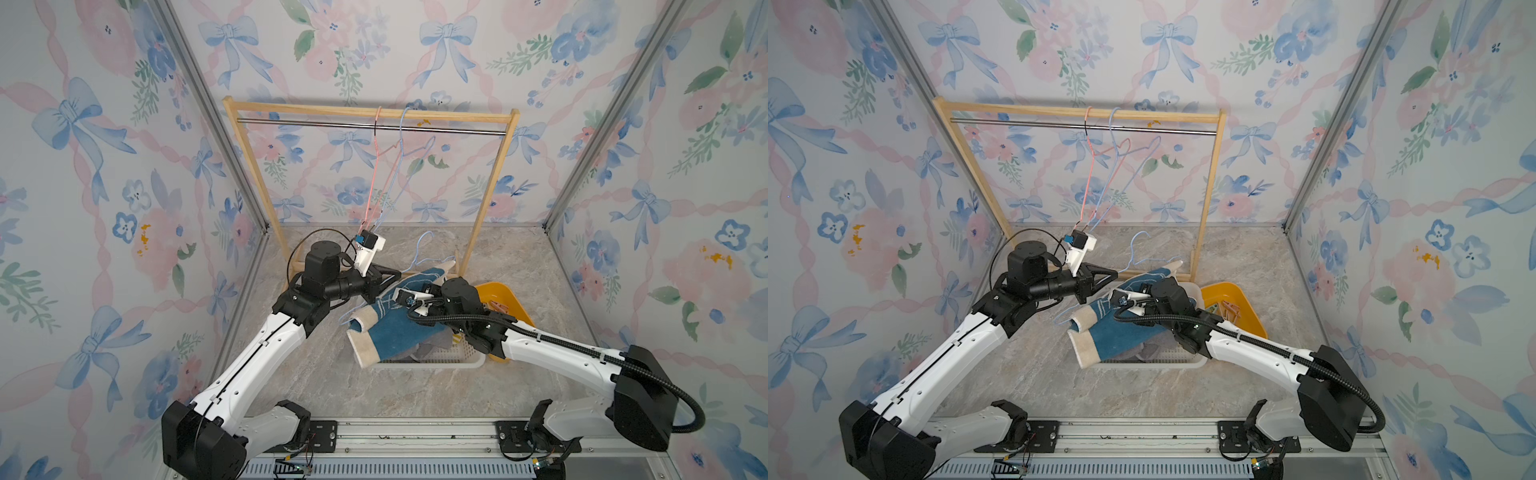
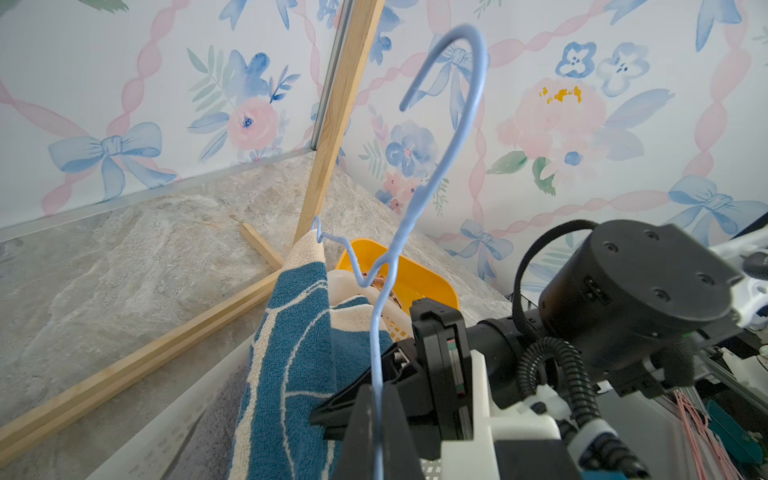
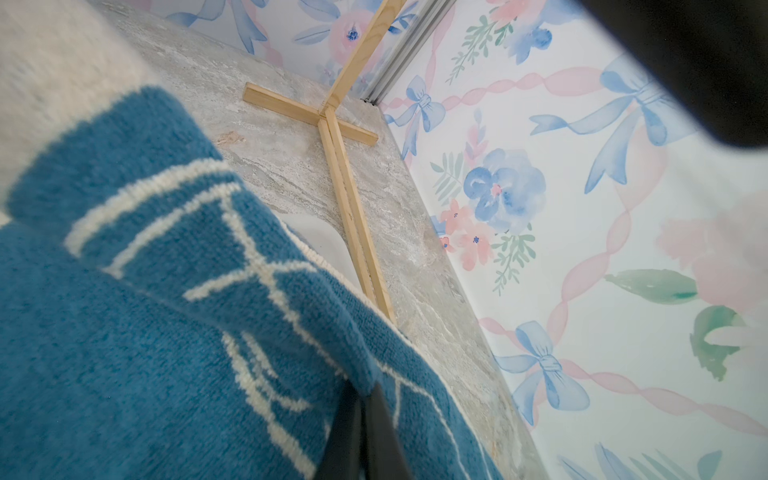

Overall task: Remove the clothespins securing towels to the hanger
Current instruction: Remove the towel from the hanger.

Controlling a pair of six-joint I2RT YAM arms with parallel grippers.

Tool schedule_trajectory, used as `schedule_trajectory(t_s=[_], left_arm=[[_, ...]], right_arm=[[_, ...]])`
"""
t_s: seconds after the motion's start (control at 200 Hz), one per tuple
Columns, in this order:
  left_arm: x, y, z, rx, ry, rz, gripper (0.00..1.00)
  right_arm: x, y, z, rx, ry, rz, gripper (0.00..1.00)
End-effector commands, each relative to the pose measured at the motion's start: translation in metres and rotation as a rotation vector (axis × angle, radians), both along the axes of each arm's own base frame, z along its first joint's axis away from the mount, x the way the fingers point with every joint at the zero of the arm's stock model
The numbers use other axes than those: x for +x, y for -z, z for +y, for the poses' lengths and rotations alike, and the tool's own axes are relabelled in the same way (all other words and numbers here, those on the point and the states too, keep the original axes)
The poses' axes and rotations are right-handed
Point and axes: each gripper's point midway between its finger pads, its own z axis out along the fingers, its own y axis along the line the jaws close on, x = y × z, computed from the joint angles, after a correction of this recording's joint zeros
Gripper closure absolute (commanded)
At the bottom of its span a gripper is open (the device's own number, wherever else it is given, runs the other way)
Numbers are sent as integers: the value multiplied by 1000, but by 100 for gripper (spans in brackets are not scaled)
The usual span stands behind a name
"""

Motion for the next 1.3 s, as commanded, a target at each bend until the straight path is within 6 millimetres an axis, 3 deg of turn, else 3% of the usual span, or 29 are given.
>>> schedule_trajectory(t_s=[0.0,0.555,1.11,1.295], left_arm=[[-2,-5,0,-12,5,-29,100],[4,-4,6,4,-45,-43,100],[9,-1,8,10,-62,-38,100],[9,1,9,14,-64,-38,100]], right_arm=[[-2,-15,-3,31,28,-28,97],[-23,-63,-21,95,70,-87,100],[-31,-102,-36,163,97,-107,100],[-34,-126,-40,200,97,-137,100]])
